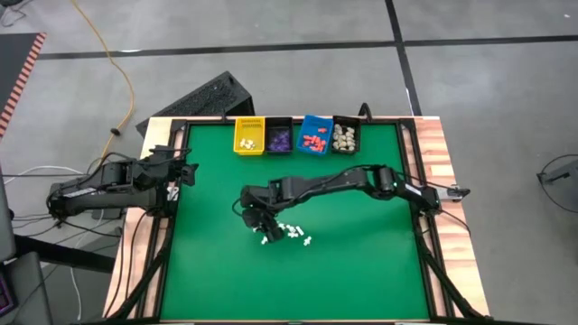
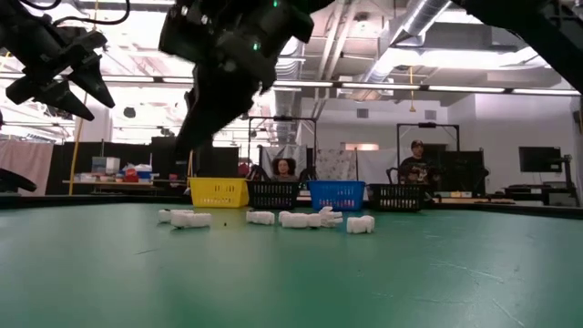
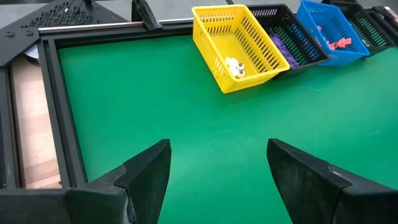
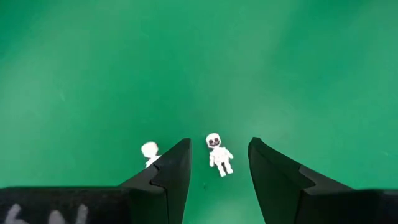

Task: Sort Halloween decoration
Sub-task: Put the white skeleton toy into the yellow basket

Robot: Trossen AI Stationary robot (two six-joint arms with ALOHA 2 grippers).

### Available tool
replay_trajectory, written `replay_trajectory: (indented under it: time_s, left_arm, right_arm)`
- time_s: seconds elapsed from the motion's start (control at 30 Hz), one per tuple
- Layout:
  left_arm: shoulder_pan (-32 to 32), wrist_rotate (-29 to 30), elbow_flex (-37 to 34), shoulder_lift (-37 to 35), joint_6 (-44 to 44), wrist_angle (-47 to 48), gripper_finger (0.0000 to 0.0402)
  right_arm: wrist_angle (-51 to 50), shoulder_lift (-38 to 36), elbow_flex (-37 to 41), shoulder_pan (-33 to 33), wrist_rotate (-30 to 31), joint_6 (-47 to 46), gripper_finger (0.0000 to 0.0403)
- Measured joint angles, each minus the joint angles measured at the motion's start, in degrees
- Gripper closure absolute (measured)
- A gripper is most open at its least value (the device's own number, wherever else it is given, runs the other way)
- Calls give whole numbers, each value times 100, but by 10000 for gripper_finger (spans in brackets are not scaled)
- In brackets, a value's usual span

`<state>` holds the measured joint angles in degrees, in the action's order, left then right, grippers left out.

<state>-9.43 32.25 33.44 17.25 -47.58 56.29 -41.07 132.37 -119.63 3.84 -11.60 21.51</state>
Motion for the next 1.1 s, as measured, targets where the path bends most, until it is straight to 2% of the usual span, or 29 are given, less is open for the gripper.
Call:
replay_trajectory:
  time_s: [0.2, 0.53, 1.1]
  left_arm:
    - [2, -2, 1, -1, 1, 0, 145]
    - [1, 0, 1, -1, 1, 2, 145]
    - [1, -46, 0, 0, -1, 39, 145]
  right_arm:
    - [620, -4, 268, -20, 25, -3, 219]
    - [714, 9, 279, -22, 22, 338, 219]
    - [555, 656, 268, 21, -30, 381, 220]
